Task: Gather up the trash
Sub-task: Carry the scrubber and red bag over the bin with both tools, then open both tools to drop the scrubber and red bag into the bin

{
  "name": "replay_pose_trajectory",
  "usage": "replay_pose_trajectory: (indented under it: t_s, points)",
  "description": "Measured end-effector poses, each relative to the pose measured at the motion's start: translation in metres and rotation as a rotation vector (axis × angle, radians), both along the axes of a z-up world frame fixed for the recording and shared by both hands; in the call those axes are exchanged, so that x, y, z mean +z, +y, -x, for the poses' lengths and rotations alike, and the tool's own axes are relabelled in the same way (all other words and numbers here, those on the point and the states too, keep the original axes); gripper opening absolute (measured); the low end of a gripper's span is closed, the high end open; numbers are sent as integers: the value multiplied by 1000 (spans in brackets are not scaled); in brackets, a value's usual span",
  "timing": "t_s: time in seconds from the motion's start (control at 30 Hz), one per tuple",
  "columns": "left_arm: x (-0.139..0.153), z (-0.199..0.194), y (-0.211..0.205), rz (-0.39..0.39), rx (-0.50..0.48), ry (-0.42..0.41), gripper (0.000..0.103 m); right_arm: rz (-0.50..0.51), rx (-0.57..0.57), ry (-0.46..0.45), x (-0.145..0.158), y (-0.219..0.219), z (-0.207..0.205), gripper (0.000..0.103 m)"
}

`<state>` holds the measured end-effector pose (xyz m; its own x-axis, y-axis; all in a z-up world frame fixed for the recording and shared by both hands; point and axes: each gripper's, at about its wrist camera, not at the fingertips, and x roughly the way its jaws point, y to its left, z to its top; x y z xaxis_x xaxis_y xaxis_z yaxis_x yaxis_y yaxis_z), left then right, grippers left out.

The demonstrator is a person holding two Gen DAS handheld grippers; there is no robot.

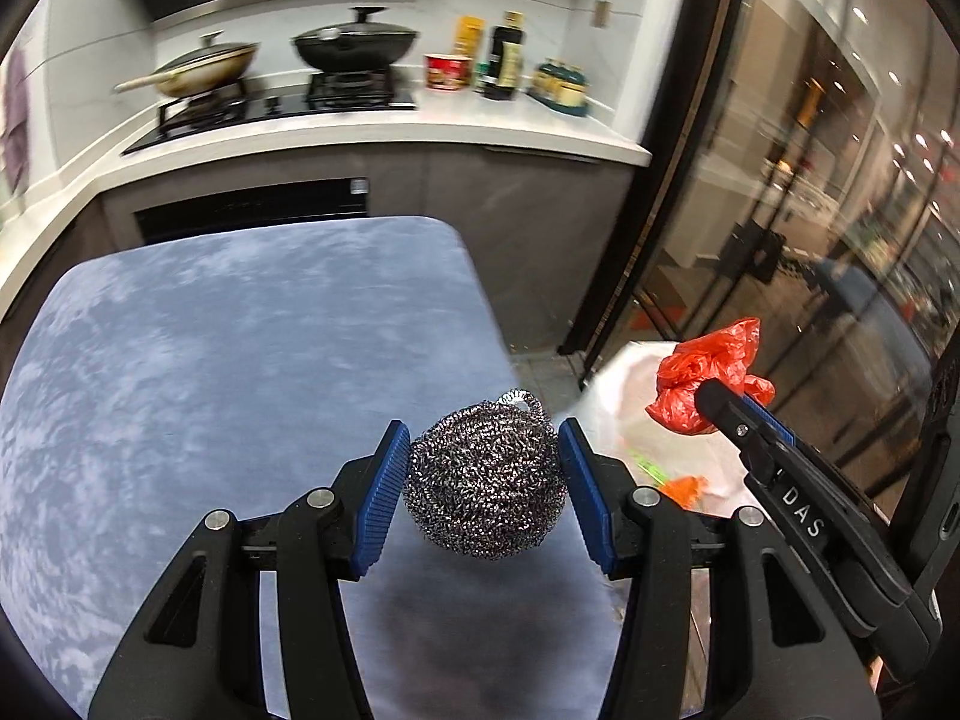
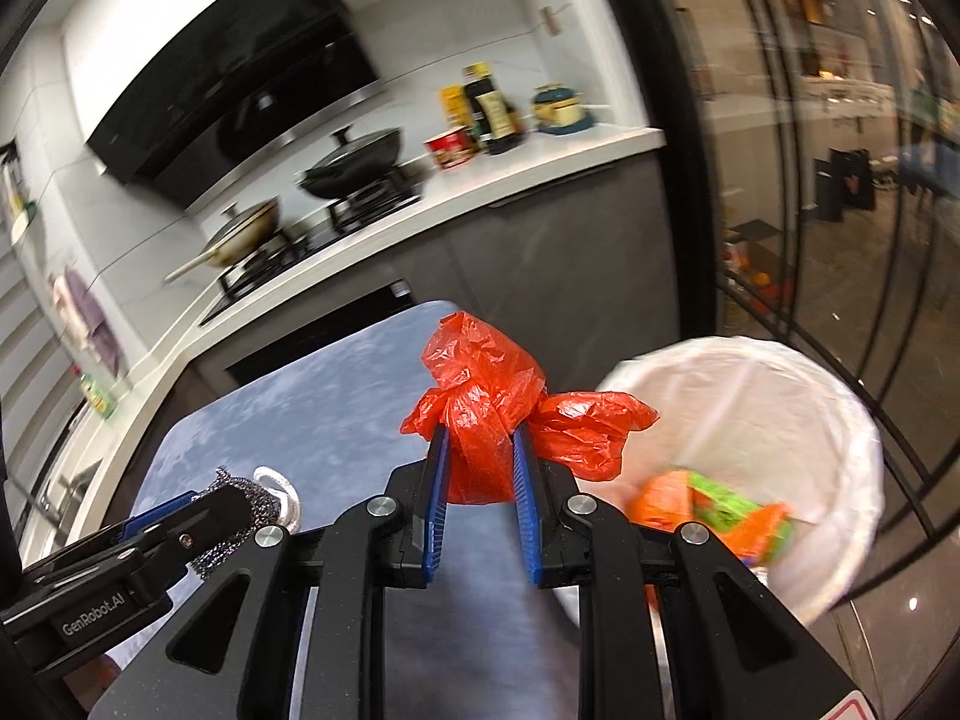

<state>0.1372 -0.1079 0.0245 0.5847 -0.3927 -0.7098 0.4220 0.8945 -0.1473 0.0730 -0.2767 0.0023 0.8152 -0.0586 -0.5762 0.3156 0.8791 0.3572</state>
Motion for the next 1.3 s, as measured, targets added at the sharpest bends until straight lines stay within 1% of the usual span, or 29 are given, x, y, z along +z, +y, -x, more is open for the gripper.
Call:
replay_pose_trajectory:
  t_s: [0.27,0.43,0.83,1.1,1.3]
  points:
    - [-4,21,-53,-31,-92,-6,49,-14,-101,24,-16,-52,39,19]
    - [-9,29,-77,-48,-136,-4,49,-30,-148,38,-26,-73,55,19]
    - [-21,33,-123,-79,-208,1,49,-55,-185,64,-41,-93,60,19]
    - [-27,32,-143,-88,-230,9,49,-63,-207,77,-47,-105,63,20]
    - [-32,30,-153,-92,-239,19,50,-64,-221,85,-49,-110,63,23]
